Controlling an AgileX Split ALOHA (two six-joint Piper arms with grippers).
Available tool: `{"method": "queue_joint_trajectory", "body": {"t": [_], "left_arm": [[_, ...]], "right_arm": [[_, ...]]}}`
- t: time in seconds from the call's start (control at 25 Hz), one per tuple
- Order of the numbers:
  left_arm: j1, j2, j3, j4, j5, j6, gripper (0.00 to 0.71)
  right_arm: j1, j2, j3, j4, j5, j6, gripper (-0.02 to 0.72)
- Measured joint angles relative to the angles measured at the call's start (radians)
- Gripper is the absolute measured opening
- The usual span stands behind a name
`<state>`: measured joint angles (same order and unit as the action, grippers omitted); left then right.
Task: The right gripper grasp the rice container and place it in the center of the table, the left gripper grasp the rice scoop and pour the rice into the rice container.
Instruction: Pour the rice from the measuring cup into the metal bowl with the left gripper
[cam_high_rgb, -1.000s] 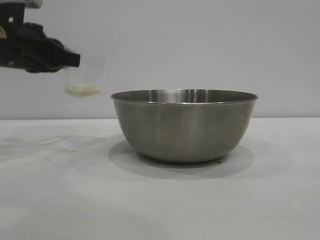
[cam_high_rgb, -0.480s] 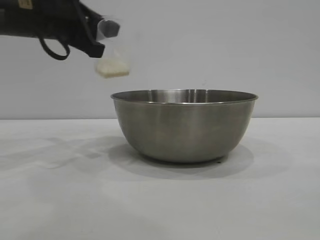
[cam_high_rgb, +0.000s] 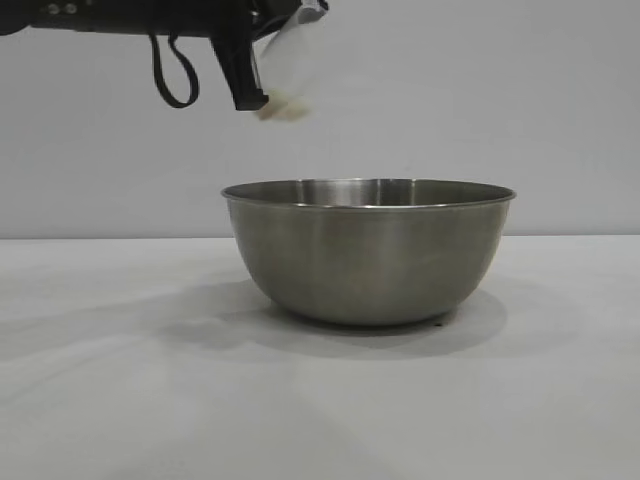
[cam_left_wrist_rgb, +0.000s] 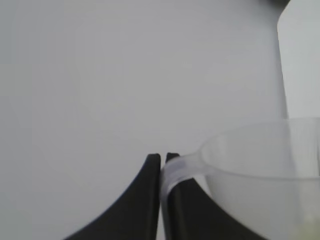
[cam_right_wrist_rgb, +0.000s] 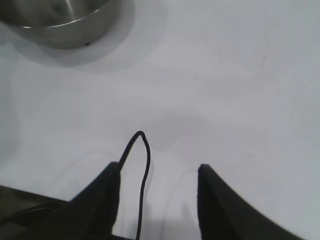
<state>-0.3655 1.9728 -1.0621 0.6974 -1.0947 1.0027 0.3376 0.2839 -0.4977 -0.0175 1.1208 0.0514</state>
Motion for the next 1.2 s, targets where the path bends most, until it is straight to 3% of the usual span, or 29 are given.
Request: {"method": "queue_joint_trajectory", "body": {"t": [0.36,1.2], "left_arm": [[-0.026,0.000,-0.019,0.176,0.118,0.269,0.000],[-0.040,0.000,-0.099,0.478,0.312,0.447,0.000]], "right_arm": [[0.000,0.000,0.000,0.000,0.002,0.008,0.300],[0.000,0.000,0.000,-0.010,0.002,0.015,0.300]]}}
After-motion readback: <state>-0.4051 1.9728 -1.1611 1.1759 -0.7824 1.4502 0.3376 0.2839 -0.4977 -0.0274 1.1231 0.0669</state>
